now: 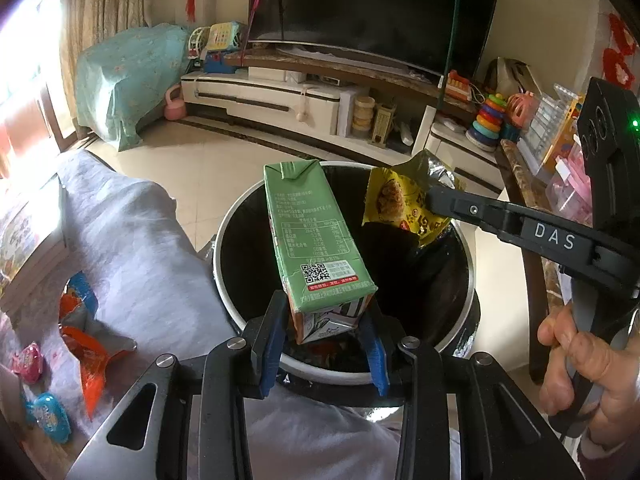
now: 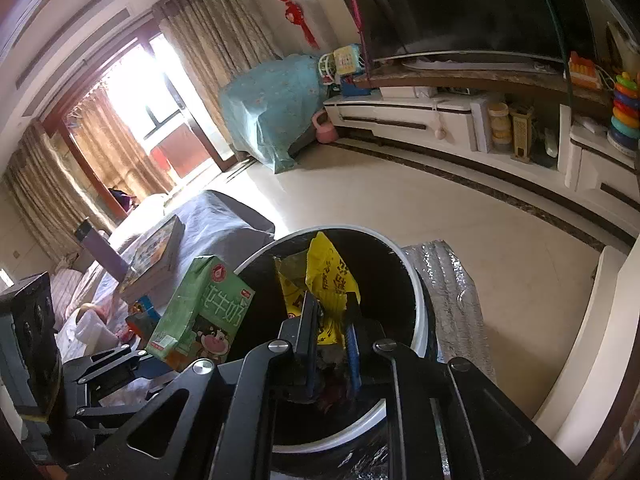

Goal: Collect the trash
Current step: 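Open both grippers to drop the carton and bag into the bin, then move both grippers back toward the remaining trash on the table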

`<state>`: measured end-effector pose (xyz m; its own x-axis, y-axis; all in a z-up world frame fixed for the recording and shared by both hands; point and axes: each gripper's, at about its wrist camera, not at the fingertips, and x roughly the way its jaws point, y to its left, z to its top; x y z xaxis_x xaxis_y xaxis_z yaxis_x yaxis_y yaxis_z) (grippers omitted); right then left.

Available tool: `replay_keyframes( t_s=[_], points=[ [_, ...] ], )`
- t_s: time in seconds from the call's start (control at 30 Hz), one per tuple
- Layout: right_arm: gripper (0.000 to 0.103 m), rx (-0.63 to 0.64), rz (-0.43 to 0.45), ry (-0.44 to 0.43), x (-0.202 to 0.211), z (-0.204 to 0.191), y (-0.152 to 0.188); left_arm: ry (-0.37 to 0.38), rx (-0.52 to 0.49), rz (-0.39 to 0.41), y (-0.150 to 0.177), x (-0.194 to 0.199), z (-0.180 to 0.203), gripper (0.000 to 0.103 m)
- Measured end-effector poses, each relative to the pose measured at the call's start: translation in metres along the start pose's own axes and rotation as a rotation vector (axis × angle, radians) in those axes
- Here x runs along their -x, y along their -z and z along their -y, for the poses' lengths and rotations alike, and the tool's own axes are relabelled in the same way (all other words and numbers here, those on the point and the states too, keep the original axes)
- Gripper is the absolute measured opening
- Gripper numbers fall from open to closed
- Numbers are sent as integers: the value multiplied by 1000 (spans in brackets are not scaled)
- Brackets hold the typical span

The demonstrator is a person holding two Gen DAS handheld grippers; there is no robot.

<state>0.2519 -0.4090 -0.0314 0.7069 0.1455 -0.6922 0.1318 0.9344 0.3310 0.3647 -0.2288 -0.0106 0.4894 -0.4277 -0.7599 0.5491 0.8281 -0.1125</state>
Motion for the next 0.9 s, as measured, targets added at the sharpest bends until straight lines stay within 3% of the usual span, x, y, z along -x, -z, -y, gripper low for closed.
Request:
replay_keyframes(
  t_s=[0.07,0.13,0.17,0.37,0.67,0.9],
  points=[
    [24,-8,-4,4,-2,2,-2,-1,12,-19,-2,-3,0,39],
    [34,-16,-6,2,-2,2,-2,5,25,-17,-1,-1,0,53],
    [43,-22,-6,0,-2,4,-2,7,28,-5,-1,2,0,54],
    [68,-34,18,-17,7,2,1,3,63,38,16,20,-5,61],
    [87,-11,49,-53,28,-23,16,-22,183,83,68,61,-30,68],
    [89,39,43,-112,36,-63,41,-93,257,115,115,97,-50,68]
  ],
)
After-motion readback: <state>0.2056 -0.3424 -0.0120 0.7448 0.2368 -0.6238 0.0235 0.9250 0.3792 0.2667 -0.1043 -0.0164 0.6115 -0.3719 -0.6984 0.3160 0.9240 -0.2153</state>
